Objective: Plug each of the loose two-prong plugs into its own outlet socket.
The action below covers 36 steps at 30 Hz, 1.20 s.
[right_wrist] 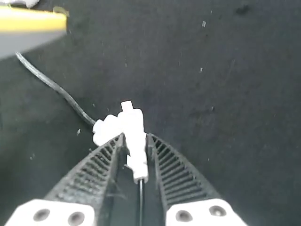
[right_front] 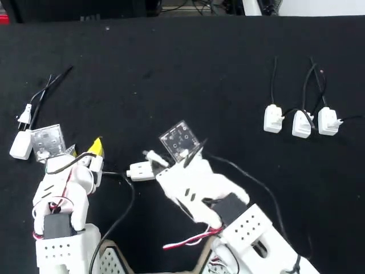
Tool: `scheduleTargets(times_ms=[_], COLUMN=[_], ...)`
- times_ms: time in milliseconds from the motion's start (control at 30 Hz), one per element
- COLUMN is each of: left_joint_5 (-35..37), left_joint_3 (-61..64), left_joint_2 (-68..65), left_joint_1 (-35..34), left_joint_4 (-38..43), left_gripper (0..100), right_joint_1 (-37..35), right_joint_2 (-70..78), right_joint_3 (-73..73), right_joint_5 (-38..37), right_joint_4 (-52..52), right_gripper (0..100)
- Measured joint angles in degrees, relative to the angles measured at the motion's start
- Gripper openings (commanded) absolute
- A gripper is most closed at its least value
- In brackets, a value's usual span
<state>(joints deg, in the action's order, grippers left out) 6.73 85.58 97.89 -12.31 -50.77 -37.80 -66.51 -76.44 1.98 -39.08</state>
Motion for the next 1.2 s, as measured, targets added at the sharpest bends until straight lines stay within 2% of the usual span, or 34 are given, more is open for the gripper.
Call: scheduleTargets(times_ms=[133,367,567,700,900,1200], left_joint_5=[5.27,4.92,4.4,4.4,4.4,4.4], left_joint_3=[0.0,3.16,6.15,6.15,6.15,6.15], left_joint_2=[0.0,0.0,0.0,0.0,0.0,0.0], left_joint_1=[-0.09,-0.44,-8.7,-13.89,-14.68,-14.77], left_joint_4=[0.0,1.58,6.68,9.14,9.58,9.58], left_gripper=[21,21,21,21,21,21], right_joint_1=[0.62,1.49,1.49,1.49,1.49,1.49], right_joint_2=[4.22,22.15,36.84,43.87,55.21,69.98], right_joint_3=[6.42,23.38,40.26,46.59,52.22,71.03], right_joint_5=[0.0,0.0,2.9,3.52,6.59,13.8], right_joint_4=[-4.22,-14.59,-29.8,-33.58,-35.6,-49.32], right_gripper=[1.5,1.5,1.2,1.2,1.1,1.1])
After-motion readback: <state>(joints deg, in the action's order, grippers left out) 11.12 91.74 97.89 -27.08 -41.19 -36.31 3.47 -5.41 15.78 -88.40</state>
